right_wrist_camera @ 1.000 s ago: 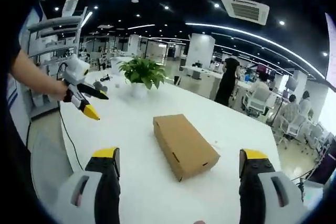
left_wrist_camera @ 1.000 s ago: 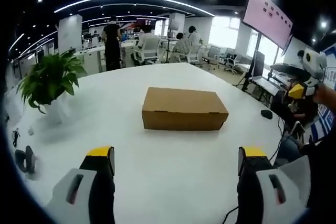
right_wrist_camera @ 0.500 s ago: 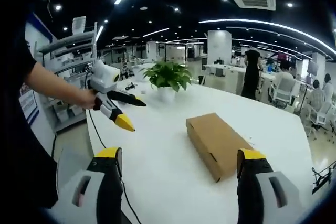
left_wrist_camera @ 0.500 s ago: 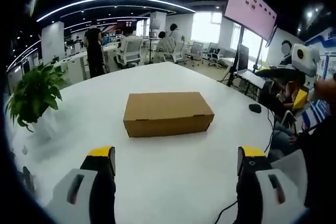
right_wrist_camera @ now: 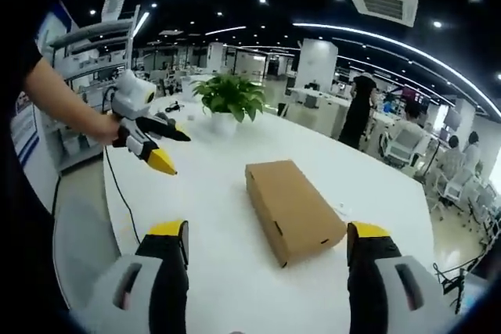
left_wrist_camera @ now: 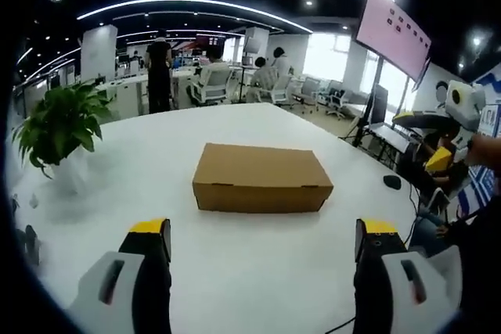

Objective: Operate the shoe box by opening the lid, removing the specified soft item, and placing it in the target area until the item is outside and the box remains undamaged.

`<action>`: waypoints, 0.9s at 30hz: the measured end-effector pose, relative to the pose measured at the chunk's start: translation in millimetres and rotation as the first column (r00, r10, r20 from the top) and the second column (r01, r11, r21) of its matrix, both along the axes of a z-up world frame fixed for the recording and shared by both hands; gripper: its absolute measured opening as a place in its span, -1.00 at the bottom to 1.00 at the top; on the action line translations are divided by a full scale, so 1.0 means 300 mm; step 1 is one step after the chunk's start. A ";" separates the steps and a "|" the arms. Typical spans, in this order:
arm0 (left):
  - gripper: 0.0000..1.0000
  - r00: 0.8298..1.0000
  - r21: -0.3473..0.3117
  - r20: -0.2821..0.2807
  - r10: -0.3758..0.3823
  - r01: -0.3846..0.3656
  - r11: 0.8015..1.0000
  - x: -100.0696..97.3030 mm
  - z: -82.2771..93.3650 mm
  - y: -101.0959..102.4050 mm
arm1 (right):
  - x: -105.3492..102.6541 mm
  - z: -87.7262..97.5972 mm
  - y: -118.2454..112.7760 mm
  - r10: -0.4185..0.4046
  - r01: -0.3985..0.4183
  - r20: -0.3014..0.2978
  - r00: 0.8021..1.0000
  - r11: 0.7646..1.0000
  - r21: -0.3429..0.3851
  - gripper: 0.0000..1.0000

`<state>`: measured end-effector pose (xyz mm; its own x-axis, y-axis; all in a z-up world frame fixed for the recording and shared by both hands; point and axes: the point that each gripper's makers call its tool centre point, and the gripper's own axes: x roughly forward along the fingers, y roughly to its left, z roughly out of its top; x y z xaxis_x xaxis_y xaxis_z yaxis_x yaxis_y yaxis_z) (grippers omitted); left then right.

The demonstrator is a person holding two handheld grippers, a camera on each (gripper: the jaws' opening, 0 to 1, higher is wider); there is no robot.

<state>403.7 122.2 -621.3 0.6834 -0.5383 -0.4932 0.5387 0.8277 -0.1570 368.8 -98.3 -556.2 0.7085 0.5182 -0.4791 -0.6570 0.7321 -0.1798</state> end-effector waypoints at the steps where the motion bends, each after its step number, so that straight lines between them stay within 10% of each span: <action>1: 0.98 0.999 0.009 -0.030 -0.025 0.026 1.000 -0.011 -0.030 -0.010 | 0.009 -0.005 -0.011 -0.020 0.020 0.002 1.000 1.000 -0.022 0.64; 5: 0.98 0.974 0.120 -0.179 -0.136 0.159 0.980 -0.086 -0.151 -0.031 | 0.012 0.016 0.036 0.002 -0.002 -0.001 1.000 0.994 0.112 0.74; 7: 0.98 0.982 0.161 -0.121 -0.147 0.165 0.973 -0.065 -0.149 -0.031 | 0.003 0.054 0.086 0.039 -0.043 0.019 0.999 0.966 0.253 0.99; 15: 0.88 0.997 0.029 -0.036 -0.075 0.076 0.997 0.010 -0.103 -0.027 | 0.028 -0.023 0.092 -0.013 0.015 -0.013 1.000 0.980 0.198 0.97; 20: 0.99 0.995 0.086 -0.029 -0.099 0.101 0.991 0.033 -0.110 -0.012 | 0.075 -0.070 0.036 -0.089 0.090 -0.006 0.996 0.995 0.051 0.84; 27: 0.99 0.999 0.059 -0.048 -0.023 0.026 0.998 0.093 -0.092 0.016 | 0.103 -0.078 0.002 -0.148 0.150 -0.020 0.989 0.983 0.104 0.82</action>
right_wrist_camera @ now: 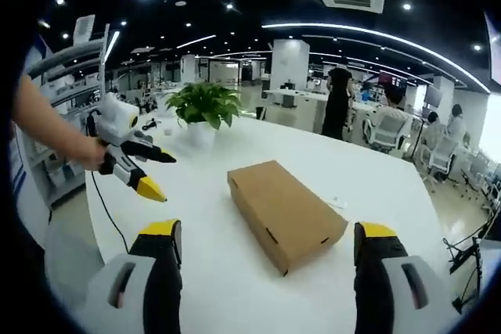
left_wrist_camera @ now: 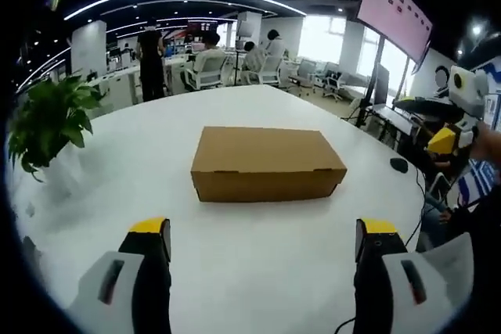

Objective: Operate the shoe box by opening the lid, removing the specified soft item, and placing it in the target area until the item is outside and the box remains undamaged.

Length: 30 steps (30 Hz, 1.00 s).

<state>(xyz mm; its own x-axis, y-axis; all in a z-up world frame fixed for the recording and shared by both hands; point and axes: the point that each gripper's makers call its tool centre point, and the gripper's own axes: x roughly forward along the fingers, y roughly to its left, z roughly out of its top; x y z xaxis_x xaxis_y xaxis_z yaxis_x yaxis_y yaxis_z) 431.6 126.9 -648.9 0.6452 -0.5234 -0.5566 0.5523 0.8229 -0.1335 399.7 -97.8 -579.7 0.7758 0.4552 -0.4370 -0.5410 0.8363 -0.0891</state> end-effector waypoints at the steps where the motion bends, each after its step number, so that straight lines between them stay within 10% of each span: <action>1: 0.99 1.000 0.004 0.006 0.004 -0.004 1.000 0.005 0.002 0.002 | 0.001 -0.006 -0.001 -0.001 0.001 0.005 1.000 1.000 -0.012 0.81; 16: 0.82 0.998 0.039 0.056 0.000 -0.002 0.999 0.095 0.022 0.033 | 0.058 -0.037 -0.001 -0.043 0.046 0.088 0.995 0.999 -0.026 0.68; 30: 0.81 0.998 0.051 0.041 -0.053 0.051 0.997 0.185 -0.035 -0.010 | 0.129 -0.099 -0.051 -0.180 0.180 -0.008 0.984 0.979 0.096 0.83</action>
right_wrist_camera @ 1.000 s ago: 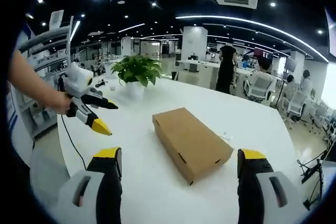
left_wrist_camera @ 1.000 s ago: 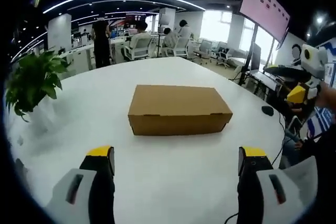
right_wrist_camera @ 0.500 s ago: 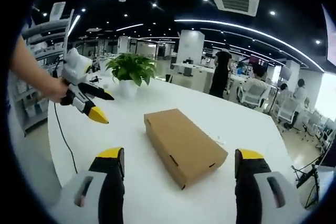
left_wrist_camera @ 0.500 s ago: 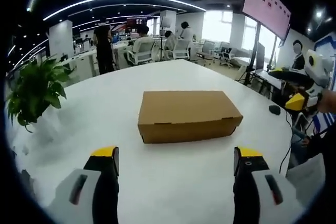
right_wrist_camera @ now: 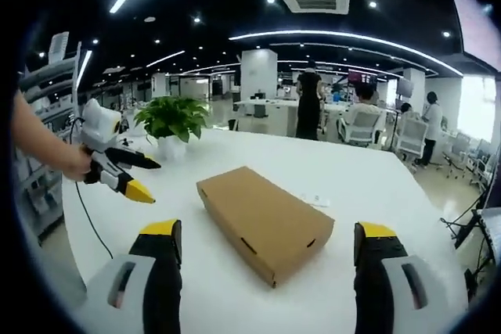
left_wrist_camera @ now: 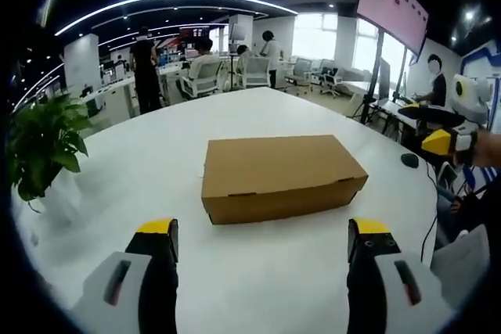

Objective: Operate the shoe box by opening the lid, removing the specified soft item, and placing it in the target area until the item is outside and the box remains undamaged.

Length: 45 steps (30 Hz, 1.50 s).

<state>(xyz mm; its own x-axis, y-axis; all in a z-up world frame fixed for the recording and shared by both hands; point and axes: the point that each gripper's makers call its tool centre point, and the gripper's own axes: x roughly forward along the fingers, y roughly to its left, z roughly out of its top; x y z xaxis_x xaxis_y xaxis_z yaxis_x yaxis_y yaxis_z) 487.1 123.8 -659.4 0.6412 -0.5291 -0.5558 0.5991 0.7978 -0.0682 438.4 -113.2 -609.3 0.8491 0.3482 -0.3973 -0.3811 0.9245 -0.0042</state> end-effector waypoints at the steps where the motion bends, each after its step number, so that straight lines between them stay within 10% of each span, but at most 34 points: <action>1: 0.81 1.000 0.002 0.002 -0.002 0.002 1.000 0.008 -0.005 -0.003 | 0.003 -0.009 -0.001 0.001 -0.001 -0.007 1.000 1.000 -0.005 0.81; 7: 0.80 0.997 0.073 0.017 -0.072 0.071 0.995 0.076 -0.057 -0.026 | 0.013 -0.099 -0.014 -0.046 0.045 -0.096 0.994 0.999 -0.006 0.81; 13: 0.84 0.995 0.117 0.005 -0.102 0.100 0.988 0.113 -0.090 -0.041 | 0.067 -0.080 0.001 -0.023 0.028 0.049 0.999 0.995 -0.098 0.66; 24: 0.88 0.990 0.167 -0.010 -0.141 0.141 0.976 0.199 -0.118 -0.004 | 0.090 -0.144 -0.001 -0.063 0.059 -0.057 0.996 0.996 -0.072 0.82; 28: 0.88 0.998 0.087 -0.001 -0.065 0.064 0.994 0.229 -0.102 0.009 | 0.084 -0.186 -0.003 -0.055 0.046 -0.094 0.994 0.995 -0.092 0.79; 45: 0.79 0.993 0.120 0.022 -0.118 0.115 0.986 0.223 -0.172 -0.006 | 0.136 -0.288 0.003 -0.070 0.060 -0.144 0.987 0.995 -0.076 0.58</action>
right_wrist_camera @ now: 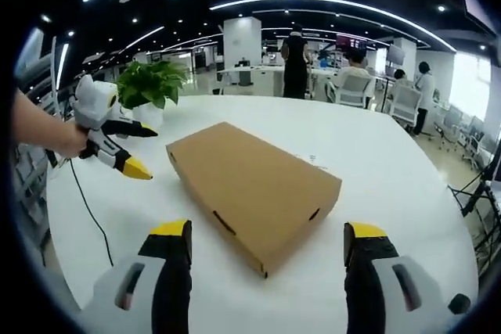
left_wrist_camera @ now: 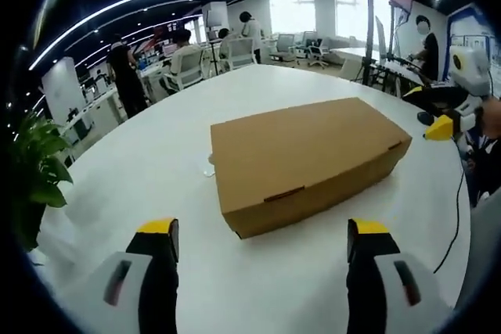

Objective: Operate the shoe box by opening the lid, removing the specified soft item, and placing it in the target area until the item is outside and the box remains undamaged.

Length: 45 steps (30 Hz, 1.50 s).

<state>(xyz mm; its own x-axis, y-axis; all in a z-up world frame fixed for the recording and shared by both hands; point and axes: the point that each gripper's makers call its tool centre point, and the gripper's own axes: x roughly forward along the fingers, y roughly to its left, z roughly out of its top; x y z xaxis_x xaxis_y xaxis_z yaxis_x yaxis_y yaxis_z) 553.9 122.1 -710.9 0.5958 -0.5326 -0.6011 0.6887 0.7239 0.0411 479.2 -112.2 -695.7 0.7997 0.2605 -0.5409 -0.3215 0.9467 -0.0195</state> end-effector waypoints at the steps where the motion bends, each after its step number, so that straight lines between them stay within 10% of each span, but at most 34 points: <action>1: 0.77 1.000 -0.020 -0.015 -0.003 0.002 1.000 -0.002 0.004 -0.008 | 0.002 -0.005 0.001 0.001 -0.001 0.000 1.000 1.000 -0.002 0.56; 16: 0.46 0.995 0.038 -0.051 -0.084 0.086 0.996 0.036 -0.061 -0.067 | 0.035 -0.084 0.010 0.000 0.000 -0.016 1.000 1.000 -0.022 0.55; 23: 0.52 0.996 0.065 -0.047 -0.074 0.076 0.995 0.051 -0.076 -0.080 | 0.048 -0.119 0.054 -0.035 0.043 -0.079 0.996 0.993 0.106 0.52; 32: 0.37 0.993 0.011 -0.117 0.015 -0.014 1.000 0.048 -0.094 -0.078 | 0.087 -0.145 0.079 -0.009 0.009 -0.047 0.999 1.000 0.006 0.52; 45: 0.31 0.997 0.048 -0.069 -0.027 0.030 0.998 0.083 -0.117 -0.078 | 0.100 -0.159 0.058 -0.009 0.006 -0.052 0.999 0.998 -0.061 0.42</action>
